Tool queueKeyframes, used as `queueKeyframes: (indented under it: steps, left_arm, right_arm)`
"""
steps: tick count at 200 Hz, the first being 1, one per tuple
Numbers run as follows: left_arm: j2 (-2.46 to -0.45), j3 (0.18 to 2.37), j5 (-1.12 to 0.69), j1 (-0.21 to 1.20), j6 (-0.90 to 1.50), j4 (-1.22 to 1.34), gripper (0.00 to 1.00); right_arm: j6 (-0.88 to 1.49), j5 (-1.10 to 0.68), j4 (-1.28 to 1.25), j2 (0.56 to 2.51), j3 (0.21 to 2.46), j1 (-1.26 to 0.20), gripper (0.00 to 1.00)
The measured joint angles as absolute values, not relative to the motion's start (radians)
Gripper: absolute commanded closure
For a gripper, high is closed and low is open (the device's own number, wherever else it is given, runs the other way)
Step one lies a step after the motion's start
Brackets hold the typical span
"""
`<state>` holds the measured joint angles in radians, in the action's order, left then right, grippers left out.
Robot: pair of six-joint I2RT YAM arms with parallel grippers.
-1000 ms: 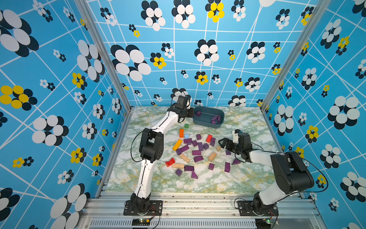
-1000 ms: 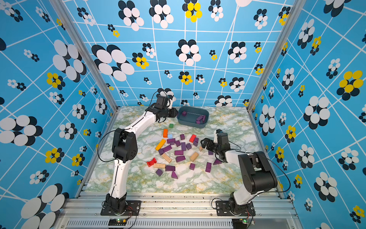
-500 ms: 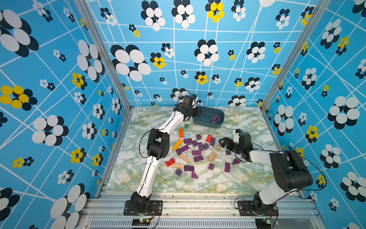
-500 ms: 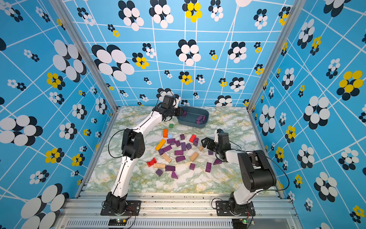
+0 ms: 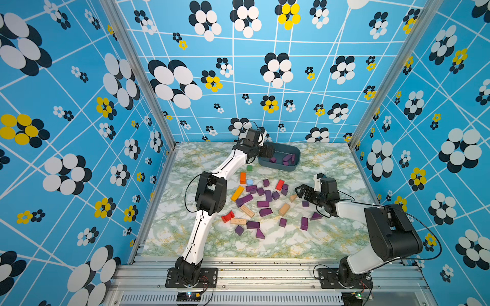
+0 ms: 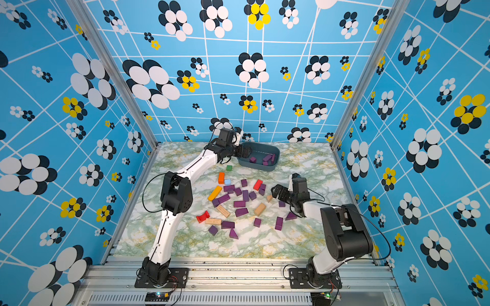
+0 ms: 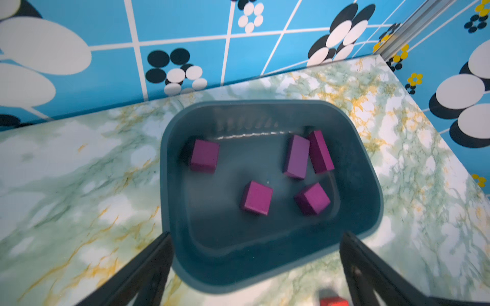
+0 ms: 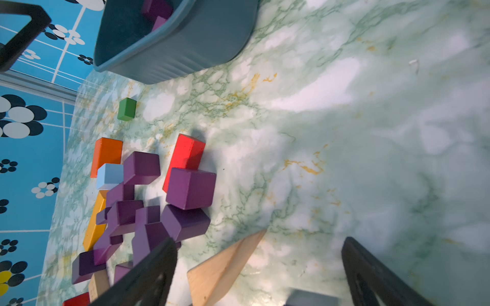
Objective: Pick purple bricks into the storage bin
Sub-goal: Place the building block in the storage box, then pick up the building block from the center of the board.
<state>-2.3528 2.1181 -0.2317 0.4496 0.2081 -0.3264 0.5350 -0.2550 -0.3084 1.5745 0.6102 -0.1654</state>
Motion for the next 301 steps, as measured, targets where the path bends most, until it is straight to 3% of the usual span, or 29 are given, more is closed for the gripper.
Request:
queueKeyframes:
  steps: [69, 122, 143, 157, 217, 301]
  left_arm:
    - [-1.706, 1.317, -0.139, 0.477, 0.216, 0.015, 0.01]
    - [-1.384, 0.879, -0.072, 0.478, 0.186, 0.154, 0.01]
    - [-1.306, 0.763, -0.038, 0.476, 0.167, 0.17, 0.0]
    - [-1.258, 0.701, -0.025, 0.47, 0.155, 0.187, 0.0]
    - [-1.151, 0.559, -0.023, 0.431, 0.137, 0.275, 0.0]
    - [-1.147, 0.485, -0.114, 0.411, 0.136, 0.377, 0.0]
  right_arm:
    - [0.483, -0.294, -0.151, 1.571, 0.727, -0.205, 0.18]
    - [0.459, -0.284, -0.071, 1.637, 0.871, -0.297, 0.48]
    - [0.454, -0.276, -0.048, 1.671, 0.899, -0.315, 0.52]
    - [0.449, -0.268, -0.023, 1.687, 0.912, -0.326, 0.6]
    - [0.371, -0.206, 0.08, 1.706, 0.973, -0.375, 0.57]
    - [0.26, -0.105, 0.151, 1.761, 0.996, -0.402, 0.55]
